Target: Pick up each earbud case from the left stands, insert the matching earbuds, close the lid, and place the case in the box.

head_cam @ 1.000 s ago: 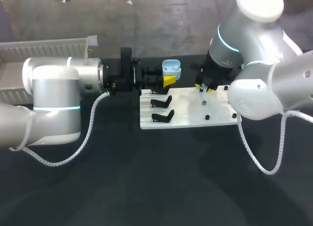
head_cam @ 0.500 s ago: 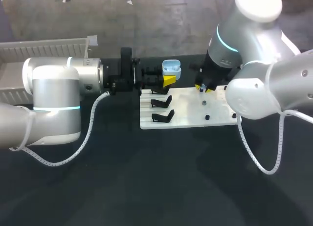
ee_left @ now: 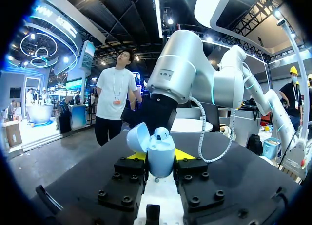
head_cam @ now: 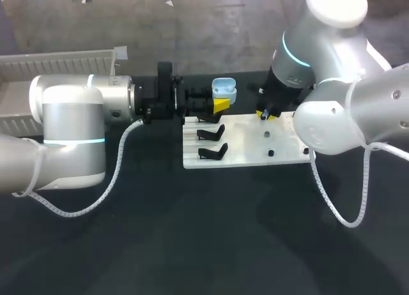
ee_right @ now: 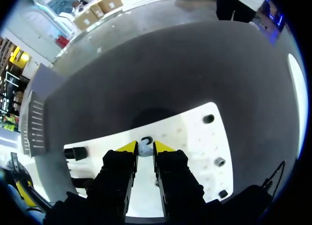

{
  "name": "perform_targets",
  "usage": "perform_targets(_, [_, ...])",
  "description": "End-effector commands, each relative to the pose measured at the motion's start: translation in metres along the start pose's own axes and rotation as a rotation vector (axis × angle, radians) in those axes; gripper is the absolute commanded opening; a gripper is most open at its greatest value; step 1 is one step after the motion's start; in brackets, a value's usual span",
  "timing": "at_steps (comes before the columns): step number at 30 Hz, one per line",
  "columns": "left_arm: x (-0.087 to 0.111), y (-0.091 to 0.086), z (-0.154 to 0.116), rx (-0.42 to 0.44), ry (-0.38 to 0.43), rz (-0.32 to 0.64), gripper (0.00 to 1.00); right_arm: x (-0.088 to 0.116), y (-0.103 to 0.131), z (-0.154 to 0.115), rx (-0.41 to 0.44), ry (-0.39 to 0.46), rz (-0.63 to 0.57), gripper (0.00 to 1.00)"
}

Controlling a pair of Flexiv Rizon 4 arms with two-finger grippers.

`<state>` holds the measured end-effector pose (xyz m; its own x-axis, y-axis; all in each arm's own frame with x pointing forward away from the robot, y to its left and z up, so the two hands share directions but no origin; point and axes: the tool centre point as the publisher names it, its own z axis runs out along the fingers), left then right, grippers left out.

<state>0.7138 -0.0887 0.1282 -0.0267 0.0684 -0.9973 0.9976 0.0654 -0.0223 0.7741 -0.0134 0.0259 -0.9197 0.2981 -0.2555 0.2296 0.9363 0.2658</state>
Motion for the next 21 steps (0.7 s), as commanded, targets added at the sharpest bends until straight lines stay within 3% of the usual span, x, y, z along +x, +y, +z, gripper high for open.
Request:
perform_targets(1, [0.001,-0.002,0.0,-0.007,-0.006,0.005,0.0,-0.002,0.0,-0.003,-0.002,0.003,0.002,0.0])
perform_targets(14, [0.001,-0.002,0.0,-0.007,-0.006,0.005,0.0,0.008,-0.002,-0.033,-0.006,0.007,-0.014,0.0])
perform_targets(21, [0.001,-0.002,0.0,-0.007,-0.006,0.005,0.0,0.021,-0.006,-0.065,-0.031,0.042,-0.022,0.0])
